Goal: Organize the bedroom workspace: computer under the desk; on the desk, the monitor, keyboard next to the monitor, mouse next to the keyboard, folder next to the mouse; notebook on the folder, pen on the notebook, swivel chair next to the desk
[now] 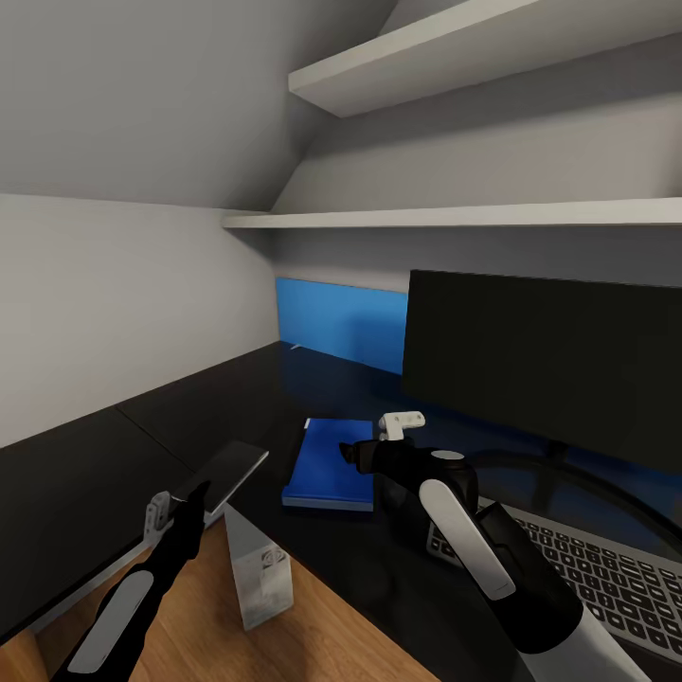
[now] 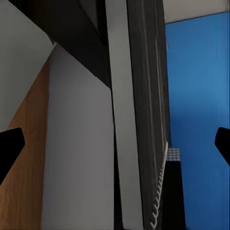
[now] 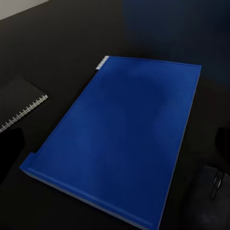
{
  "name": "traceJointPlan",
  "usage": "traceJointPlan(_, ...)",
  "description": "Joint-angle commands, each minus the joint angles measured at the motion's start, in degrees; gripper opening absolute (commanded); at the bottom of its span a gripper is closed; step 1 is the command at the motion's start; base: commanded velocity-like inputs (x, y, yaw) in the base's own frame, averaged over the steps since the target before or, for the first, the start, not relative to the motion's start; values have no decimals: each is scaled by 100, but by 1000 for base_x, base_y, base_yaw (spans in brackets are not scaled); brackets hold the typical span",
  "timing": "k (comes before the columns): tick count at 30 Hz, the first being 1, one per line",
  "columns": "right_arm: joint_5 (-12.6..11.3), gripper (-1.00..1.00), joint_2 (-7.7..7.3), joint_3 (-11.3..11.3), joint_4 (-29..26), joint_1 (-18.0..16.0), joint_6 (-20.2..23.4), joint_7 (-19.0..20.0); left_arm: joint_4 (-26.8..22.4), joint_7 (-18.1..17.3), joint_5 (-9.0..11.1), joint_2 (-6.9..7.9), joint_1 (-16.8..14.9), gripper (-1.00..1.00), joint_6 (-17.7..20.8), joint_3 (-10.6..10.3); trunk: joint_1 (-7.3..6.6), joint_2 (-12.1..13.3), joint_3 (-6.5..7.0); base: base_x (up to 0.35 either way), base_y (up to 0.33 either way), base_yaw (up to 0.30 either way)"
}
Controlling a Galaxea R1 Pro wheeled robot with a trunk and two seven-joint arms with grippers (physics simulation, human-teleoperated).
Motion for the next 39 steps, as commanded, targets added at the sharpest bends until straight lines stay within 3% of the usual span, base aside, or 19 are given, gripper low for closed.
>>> traceJointPlan(1, -54, 100, -4, 11, -6, -7, 4, -60, -10, 28, 46, -1, -2, 100, 30, 8, -1, -3, -6, 1, 0, 0)
traceJointPlan(2, -57, 100, -4, 9, -6, -7, 4, -60, -7, -63, 46, -1, -2, -100, 40, 7, -1, -3, -6, 0, 0, 0)
traceJointPlan(9, -53, 100, -4, 24, -6, -7, 4, -60, -75, -298, 40, 3, -2, -100, 59, -15, -1, -3, -6, 0, 0, 0)
traceJointPlan(11, -52, 100, -4, 51, -6, -7, 4, -60, -118, -538, 10, 6, -2, -100, 68, -30, -1, -3, -6, 0, 0, 0)
traceJointPlan(14, -54, 100, -4, 73, -6, -7, 4, -60, -149, -1284, -27, 17, -1, -100, 85, -53, -1, -3, -6, 0, 0, 0)
traceJointPlan(17, -53, 100, -4, 79, -6, -7, 4, -60, -158, -1717, -41, 20, 3, -100, 91, -60, -1, -3, -6, 0, 0, 0)
traceJointPlan(20, -52, 100, -4, 82, -6, -7, 4, -60, -161, -1919, -47, 18, 4, -100, 93, -68, -1, -3, -6, 0, 0, 0)
traceJointPlan(39, -53, 100, -4, 90, -6, -7, 4, -60, -172, -2016, -59, 25, 7, -100, 103, -74, -1, -3, -6, 0, 0, -3)
